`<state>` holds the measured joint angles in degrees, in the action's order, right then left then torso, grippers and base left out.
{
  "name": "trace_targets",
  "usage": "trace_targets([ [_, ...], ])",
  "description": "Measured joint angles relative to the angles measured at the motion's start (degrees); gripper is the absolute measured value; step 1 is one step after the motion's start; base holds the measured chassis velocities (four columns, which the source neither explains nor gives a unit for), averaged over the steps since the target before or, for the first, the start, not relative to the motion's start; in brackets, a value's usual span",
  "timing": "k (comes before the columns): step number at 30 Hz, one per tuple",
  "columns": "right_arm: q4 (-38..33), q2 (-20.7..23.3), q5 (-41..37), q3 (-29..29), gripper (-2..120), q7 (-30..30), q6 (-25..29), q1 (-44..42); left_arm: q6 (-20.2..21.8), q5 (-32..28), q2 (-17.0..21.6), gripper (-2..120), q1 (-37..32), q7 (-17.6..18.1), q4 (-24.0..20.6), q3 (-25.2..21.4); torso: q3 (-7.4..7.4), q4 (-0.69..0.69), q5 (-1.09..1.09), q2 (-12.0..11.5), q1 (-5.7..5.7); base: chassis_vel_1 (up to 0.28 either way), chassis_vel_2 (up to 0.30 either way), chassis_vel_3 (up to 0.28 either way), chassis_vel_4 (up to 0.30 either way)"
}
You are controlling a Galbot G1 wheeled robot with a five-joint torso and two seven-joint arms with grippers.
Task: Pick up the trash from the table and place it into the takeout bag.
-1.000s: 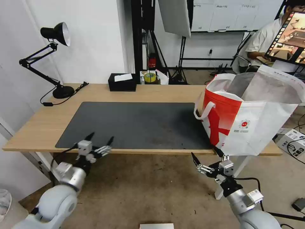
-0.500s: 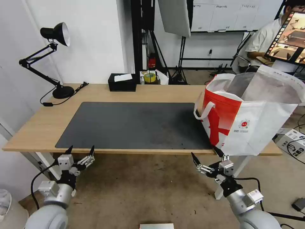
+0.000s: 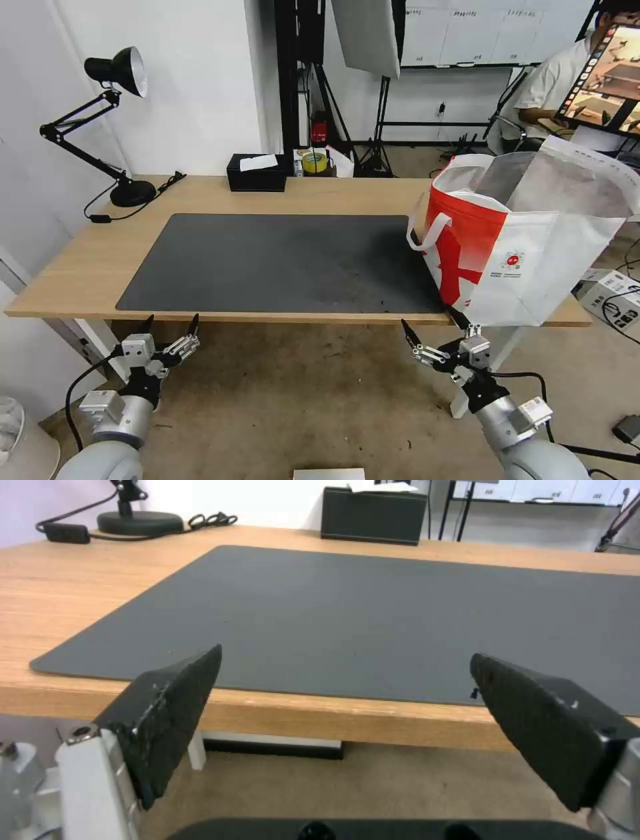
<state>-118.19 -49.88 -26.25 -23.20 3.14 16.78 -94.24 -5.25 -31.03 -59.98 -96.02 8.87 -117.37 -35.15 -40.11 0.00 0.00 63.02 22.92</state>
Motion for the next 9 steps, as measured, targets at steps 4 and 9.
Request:
trace_targets([
  [4, 0.0, 0.0, 0.0, 0.0, 100, 0.0, 0.0, 0.0, 0.0, 0.0, 0.0, 100, 0.0, 0.0, 0.0, 0.0, 0.00, 0.00, 0.00, 0.0, 0.00, 0.000, 0.000, 0.000, 0.000],
  [9, 0.0, 0.0, 0.0, 0.0, 100, 0.0, 0.0, 0.0, 0.0, 0.0, 0.0, 100, 0.1, 0.0, 0.0, 0.1, 0.00, 0.00, 0.00, 0.0, 0.00, 0.000, 0.000, 0.000, 0.000],
])
